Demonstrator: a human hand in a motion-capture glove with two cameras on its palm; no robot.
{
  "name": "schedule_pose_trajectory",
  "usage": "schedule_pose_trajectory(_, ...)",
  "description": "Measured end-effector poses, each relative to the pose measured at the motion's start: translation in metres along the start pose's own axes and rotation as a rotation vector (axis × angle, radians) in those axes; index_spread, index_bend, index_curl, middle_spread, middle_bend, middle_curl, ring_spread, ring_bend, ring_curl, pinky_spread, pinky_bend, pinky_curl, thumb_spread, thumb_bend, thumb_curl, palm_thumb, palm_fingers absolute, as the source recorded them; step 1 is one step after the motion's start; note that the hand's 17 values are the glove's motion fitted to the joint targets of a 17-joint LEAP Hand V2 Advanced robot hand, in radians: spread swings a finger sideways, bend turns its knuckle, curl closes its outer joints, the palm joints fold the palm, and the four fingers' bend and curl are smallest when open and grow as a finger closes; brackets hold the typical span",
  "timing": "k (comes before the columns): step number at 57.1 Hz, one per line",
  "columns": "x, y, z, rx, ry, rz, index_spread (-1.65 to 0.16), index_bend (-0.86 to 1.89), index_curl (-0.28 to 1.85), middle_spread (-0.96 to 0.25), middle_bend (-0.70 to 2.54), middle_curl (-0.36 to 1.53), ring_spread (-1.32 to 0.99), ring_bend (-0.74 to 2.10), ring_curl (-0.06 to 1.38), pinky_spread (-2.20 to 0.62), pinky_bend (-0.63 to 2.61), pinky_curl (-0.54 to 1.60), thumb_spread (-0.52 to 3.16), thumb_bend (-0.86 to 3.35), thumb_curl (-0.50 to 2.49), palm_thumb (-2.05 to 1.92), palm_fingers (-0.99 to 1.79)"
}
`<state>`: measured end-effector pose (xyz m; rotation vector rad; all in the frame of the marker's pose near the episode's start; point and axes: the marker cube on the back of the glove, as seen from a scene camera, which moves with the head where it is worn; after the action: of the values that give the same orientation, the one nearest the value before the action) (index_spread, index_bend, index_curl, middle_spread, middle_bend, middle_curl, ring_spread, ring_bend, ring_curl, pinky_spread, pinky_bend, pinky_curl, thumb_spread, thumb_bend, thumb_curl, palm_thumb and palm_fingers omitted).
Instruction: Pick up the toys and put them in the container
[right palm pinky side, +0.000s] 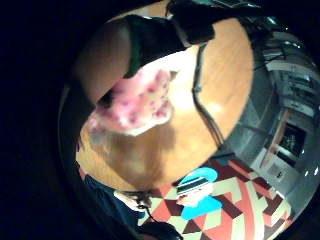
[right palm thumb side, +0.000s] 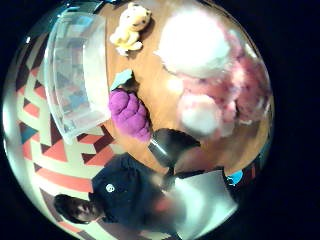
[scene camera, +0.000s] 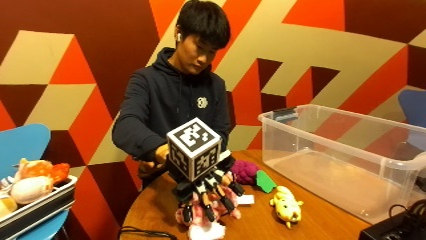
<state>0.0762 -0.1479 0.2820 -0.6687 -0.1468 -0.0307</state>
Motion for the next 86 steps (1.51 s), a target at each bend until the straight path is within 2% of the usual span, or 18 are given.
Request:
schedule_pose_trajectory(10, 0.006, -0.01, 0.017, 0.027, 0.07, 0.052, -0.28, 0.23, 0.2, -0.01, 0.16, 0.2, 0.03, 0.28, 0.22, 0.09, 0.92, 0.37, 1.21, 0.08, 0.34, 0.23, 0.06)
schedule_pose_trajectory(15, 0.007, -0.017, 0.023, 0.113, 0.098, 0.037, -0.27, 0.27, 0.21, -0.05, 0.35, 0.25, -0.07, 0.43, 0.24, 0.04, 0.8, 0.31, 1.31, 0.17, 0.38, 0.37, 0.48)
schedule_pose_trajectory(17, 0.007, -0.021, 0.025, 0.158, 0.091, 0.028, -0.27, 0.26, 0.23, -0.06, 0.41, 0.28, -0.12, 0.47, 0.26, 0.0, 0.77, 0.3, 1.33, 0.19, 0.4, 0.41, 0.53)
schedule_pose_trajectory(25, 0.007, -0.033, 0.029, 0.324, 0.052, -0.018, -0.25, 0.39, 0.31, -0.15, 0.58, 0.37, -0.29, 0.67, 0.35, -0.18, 0.72, 0.32, 1.15, 0.26, 0.53, 0.65, 0.8)
schedule_pose_trajectory(28, 0.006, -0.035, 0.028, 0.342, 0.057, -0.024, -0.25, 0.49, 0.34, -0.18, 0.68, 0.41, -0.35, 0.76, 0.38, -0.23, 0.69, 0.31, 1.05, 0.26, 0.58, 0.68, 0.99)
schedule_pose_trajectory(35, -0.001, -0.037, 0.021, 0.333, 0.1, -0.025, -0.26, 0.67, 0.46, -0.23, 0.84, 0.51, -0.43, 0.89, 0.47, -0.31, 0.75, 0.37, 0.85, 0.26, 0.67, 0.72, 1.09)
schedule_pose_trajectory(46, -0.033, -0.021, -0.03, 0.322, 0.078, -0.053, -0.27, 0.83, 0.61, -0.31, 1.0, 0.64, -0.47, 1.08, 0.59, -0.38, 0.95, 0.49, 0.64, 0.24, 0.78, 0.69, 1.05)
schedule_pose_trajectory(53, -0.083, 0.006, -0.088, 0.409, 0.079, -0.12, -0.28, 0.88, 0.7, -0.33, 1.07, 0.72, -0.47, 1.15, 0.64, -0.4, 1.06, 0.55, 0.56, 0.23, 0.84, 0.65, 1.0)
schedule_pose_trajectory(64, -0.207, 0.045, -0.167, 0.585, 0.07, -0.345, -0.28, 0.94, 0.82, -0.34, 1.15, 0.82, -0.46, 1.24, 0.71, -0.4, 1.16, 0.63, 0.46, 0.22, 0.93, 0.62, 0.91)
schedule_pose_trajectory(70, -0.279, 0.05, -0.169, 0.573, 0.018, -0.425, -0.28, 0.96, 0.88, -0.34, 1.17, 0.87, -0.45, 1.27, 0.73, -0.41, 1.21, 0.66, 0.44, 0.21, 0.98, 0.59, 0.87)
schedule_pose_trajectory(78, -0.335, 0.03, -0.148, 0.485, 0.053, -0.419, -0.29, 0.86, 0.94, -0.35, 1.12, 0.89, -0.44, 1.29, 0.74, -0.4, 1.31, 0.69, 0.47, 0.18, 1.01, 0.56, 0.65)
schedule_pose_trajectory(81, -0.344, 0.019, -0.138, 0.429, 0.088, -0.389, -0.29, 0.76, 0.95, -0.34, 1.08, 0.89, -0.44, 1.29, 0.74, -0.39, 1.36, 0.7, 0.5, 0.16, 1.01, 0.55, 0.54)
schedule_pose_trajectory(82, -0.345, 0.017, -0.134, 0.413, 0.107, -0.383, -0.28, 0.62, 0.91, -0.33, 1.02, 0.88, -0.44, 1.31, 0.74, -0.39, 1.39, 0.69, 0.55, 0.16, 1.0, 0.55, 0.41)
schedule_pose_trajectory(85, -0.347, 0.012, -0.124, 0.362, 0.168, -0.383, -0.26, 0.46, 0.88, -0.31, 0.93, 0.84, -0.41, 1.35, 0.73, -0.36, 1.37, 0.68, 0.77, 0.11, 0.94, 0.44, 0.3)
schedule_pose_trajectory(86, -0.346, 0.011, -0.121, 0.349, 0.182, -0.388, -0.26, 0.39, 0.85, -0.29, 0.86, 0.82, -0.4, 1.3, 0.71, -0.35, 1.35, 0.66, 0.82, 0.09, 0.9, 0.4, 0.11)
